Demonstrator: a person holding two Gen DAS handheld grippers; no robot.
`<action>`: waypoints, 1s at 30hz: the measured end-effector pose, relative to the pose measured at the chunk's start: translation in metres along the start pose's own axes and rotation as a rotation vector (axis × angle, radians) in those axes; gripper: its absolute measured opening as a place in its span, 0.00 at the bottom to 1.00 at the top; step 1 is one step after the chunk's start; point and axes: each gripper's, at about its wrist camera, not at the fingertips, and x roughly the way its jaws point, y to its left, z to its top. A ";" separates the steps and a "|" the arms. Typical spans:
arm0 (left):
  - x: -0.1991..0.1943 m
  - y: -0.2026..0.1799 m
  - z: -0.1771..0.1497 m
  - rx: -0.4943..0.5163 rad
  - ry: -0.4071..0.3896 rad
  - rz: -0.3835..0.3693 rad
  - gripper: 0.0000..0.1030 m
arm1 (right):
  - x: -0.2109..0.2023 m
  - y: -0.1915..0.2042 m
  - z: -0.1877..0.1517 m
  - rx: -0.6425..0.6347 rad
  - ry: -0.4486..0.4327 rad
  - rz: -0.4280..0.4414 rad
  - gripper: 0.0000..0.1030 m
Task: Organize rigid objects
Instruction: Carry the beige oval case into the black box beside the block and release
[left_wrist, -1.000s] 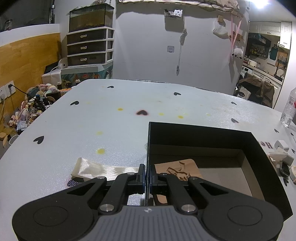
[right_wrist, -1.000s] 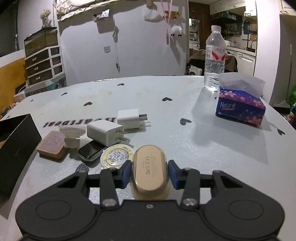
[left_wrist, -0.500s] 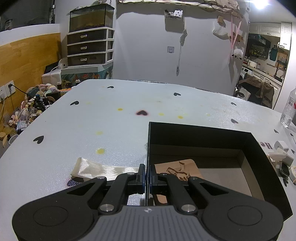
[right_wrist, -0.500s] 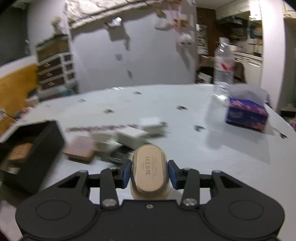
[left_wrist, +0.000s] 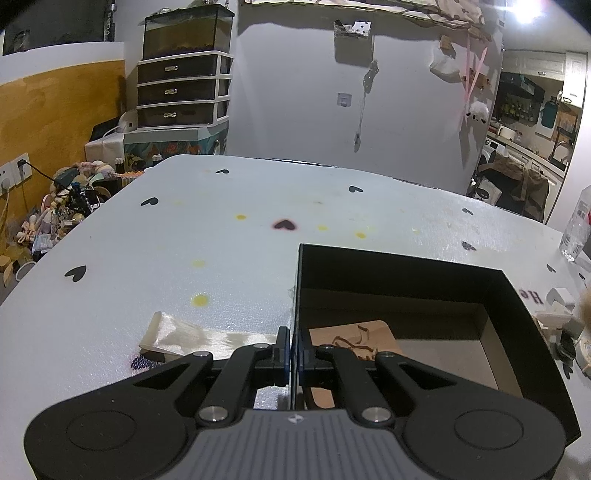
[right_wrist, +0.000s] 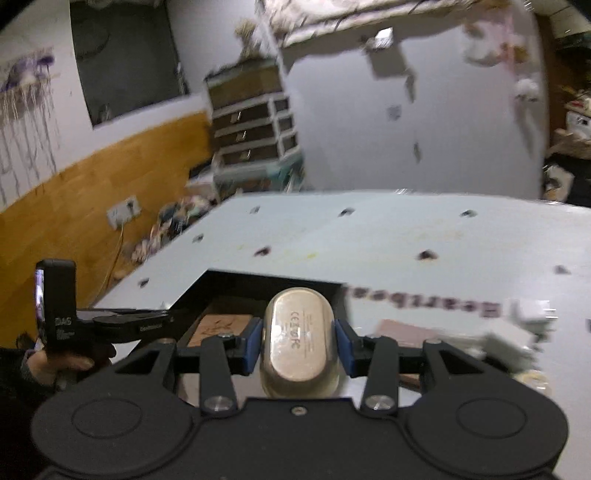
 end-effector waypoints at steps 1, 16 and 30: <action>0.000 0.000 0.000 -0.002 0.000 -0.001 0.04 | 0.014 0.007 0.004 0.001 0.031 -0.001 0.42; 0.000 0.006 -0.001 -0.019 -0.010 -0.027 0.04 | 0.139 0.046 0.016 0.072 0.252 -0.120 0.42; 0.000 0.008 -0.002 -0.020 -0.014 -0.030 0.04 | 0.140 0.052 0.014 0.056 0.240 -0.116 0.52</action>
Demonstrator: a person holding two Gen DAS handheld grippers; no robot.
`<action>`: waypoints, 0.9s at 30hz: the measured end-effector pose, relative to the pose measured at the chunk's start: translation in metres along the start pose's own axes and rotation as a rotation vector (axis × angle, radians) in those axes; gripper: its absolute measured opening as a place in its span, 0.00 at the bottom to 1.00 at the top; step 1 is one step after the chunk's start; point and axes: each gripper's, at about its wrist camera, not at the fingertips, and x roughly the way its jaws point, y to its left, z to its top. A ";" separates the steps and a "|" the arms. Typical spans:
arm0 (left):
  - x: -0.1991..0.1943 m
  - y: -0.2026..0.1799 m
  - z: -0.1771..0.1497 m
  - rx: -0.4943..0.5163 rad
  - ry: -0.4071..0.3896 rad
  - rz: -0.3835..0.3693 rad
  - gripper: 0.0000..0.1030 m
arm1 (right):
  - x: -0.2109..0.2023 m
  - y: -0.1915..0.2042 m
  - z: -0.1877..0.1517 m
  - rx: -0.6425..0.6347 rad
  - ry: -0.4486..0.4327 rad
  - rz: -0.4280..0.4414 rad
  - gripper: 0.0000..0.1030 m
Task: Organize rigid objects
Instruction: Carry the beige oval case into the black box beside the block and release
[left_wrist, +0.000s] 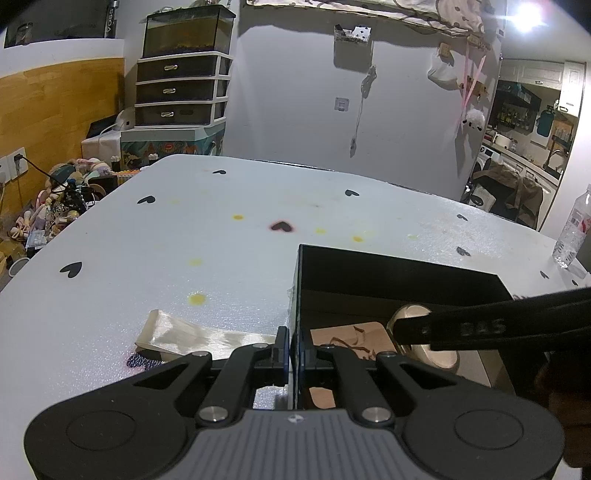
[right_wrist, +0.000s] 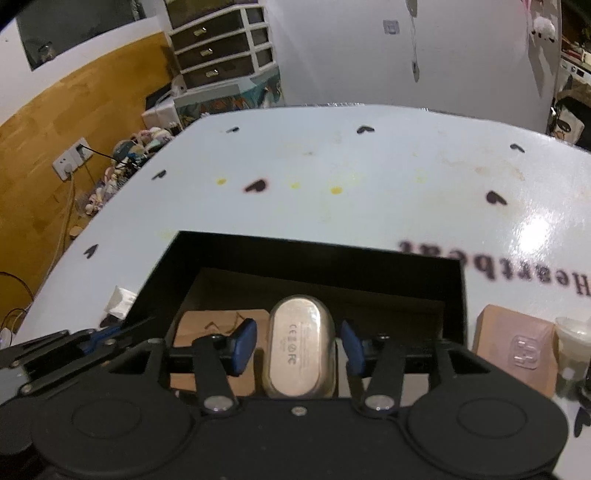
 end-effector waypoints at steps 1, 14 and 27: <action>0.000 0.000 0.000 0.001 0.000 0.000 0.04 | -0.004 0.000 0.000 -0.003 -0.005 0.005 0.53; 0.001 -0.002 0.002 0.005 0.004 0.007 0.04 | -0.035 -0.006 -0.017 -0.040 -0.016 0.054 0.68; 0.000 -0.003 0.001 0.008 0.006 0.009 0.04 | -0.073 -0.013 -0.038 -0.091 -0.081 0.045 0.89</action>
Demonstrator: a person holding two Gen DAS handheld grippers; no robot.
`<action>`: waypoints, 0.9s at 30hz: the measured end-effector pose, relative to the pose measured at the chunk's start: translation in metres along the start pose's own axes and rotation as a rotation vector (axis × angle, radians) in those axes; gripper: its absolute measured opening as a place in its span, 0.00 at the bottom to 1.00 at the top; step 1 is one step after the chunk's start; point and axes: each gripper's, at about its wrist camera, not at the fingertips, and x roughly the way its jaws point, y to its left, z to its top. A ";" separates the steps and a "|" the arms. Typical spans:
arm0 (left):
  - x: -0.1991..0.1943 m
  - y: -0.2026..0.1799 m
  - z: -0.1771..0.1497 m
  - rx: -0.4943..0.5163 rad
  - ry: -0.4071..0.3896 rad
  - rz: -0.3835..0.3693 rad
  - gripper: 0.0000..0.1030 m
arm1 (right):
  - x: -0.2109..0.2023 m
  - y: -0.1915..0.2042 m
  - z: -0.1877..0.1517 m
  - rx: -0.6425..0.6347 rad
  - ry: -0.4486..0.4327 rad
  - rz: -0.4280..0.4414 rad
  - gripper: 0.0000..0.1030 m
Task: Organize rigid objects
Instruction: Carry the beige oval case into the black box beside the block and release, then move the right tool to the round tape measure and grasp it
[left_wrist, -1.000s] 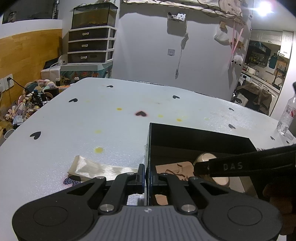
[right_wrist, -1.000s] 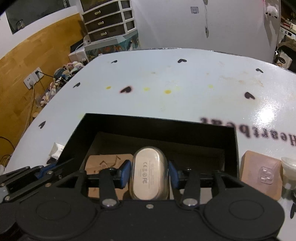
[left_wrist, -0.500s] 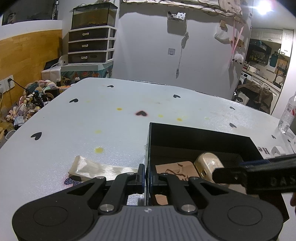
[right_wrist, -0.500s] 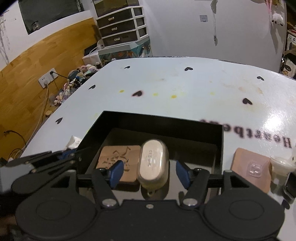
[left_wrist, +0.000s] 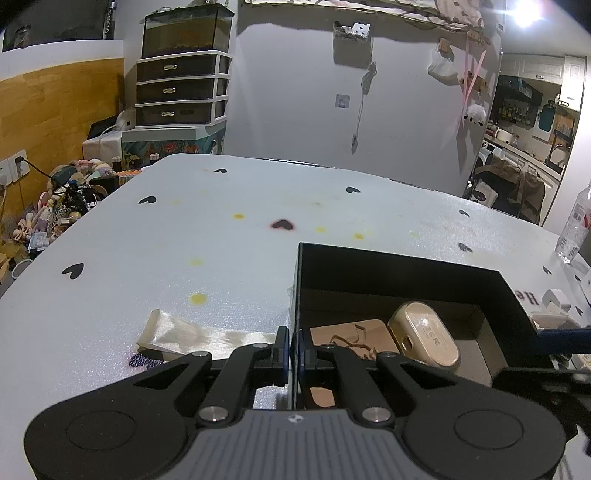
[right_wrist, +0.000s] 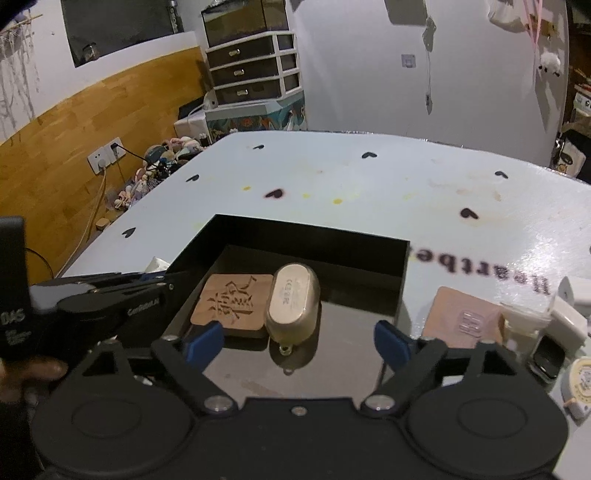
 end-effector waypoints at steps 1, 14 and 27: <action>0.000 0.000 0.000 -0.001 0.000 0.000 0.04 | -0.003 0.000 -0.001 -0.004 -0.005 -0.001 0.91; 0.000 0.000 0.000 0.001 0.000 0.002 0.04 | -0.040 0.005 -0.019 -0.050 -0.118 -0.036 0.99; -0.002 0.003 -0.002 0.002 0.004 0.000 0.04 | -0.066 -0.024 -0.048 -0.064 -0.174 -0.087 1.00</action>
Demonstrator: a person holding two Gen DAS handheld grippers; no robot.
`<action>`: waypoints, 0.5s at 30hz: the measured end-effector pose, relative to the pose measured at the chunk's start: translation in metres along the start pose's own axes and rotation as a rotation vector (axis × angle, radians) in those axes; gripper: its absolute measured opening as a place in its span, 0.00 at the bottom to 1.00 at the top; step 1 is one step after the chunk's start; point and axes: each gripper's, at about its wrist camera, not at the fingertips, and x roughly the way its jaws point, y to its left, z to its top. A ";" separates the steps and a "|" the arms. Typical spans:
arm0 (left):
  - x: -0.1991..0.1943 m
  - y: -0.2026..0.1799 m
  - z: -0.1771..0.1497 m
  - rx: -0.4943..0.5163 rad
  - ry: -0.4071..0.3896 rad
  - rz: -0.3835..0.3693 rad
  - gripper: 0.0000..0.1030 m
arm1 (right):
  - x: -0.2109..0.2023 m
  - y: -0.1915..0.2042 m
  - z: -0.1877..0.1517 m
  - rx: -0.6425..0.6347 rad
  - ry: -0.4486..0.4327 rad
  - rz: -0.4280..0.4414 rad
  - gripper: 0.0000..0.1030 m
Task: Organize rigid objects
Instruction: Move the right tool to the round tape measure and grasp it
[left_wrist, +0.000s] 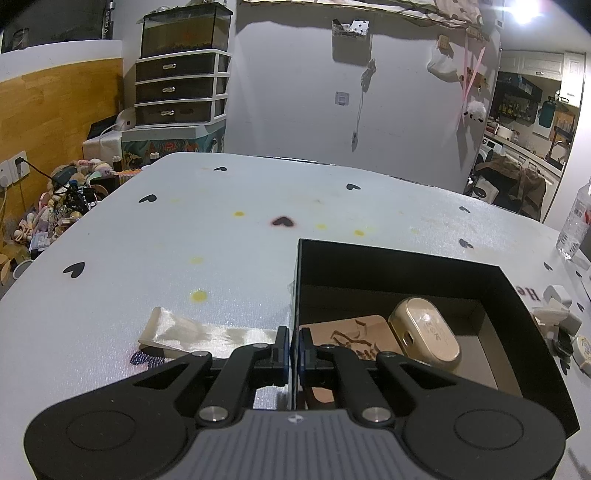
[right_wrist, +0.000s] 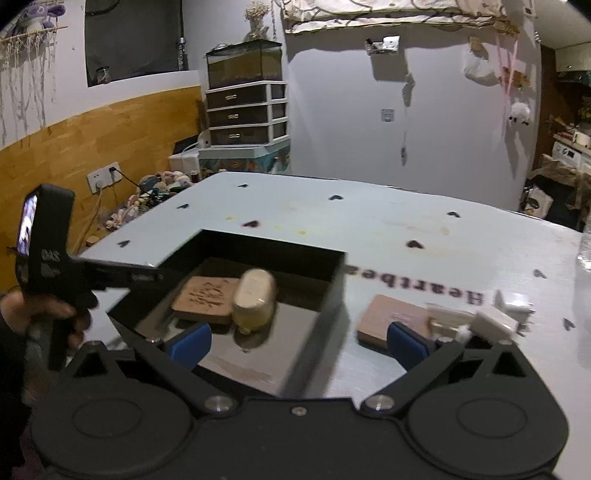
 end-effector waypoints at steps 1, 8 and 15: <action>0.000 0.000 0.000 0.001 0.000 0.000 0.04 | -0.001 -0.004 -0.002 0.001 -0.001 -0.008 1.00; 0.000 0.001 -0.003 0.009 0.005 0.007 0.04 | -0.019 -0.042 -0.028 0.019 -0.038 -0.067 1.00; -0.001 0.001 -0.003 0.011 0.005 0.009 0.04 | -0.017 -0.088 -0.052 0.095 -0.020 -0.135 0.96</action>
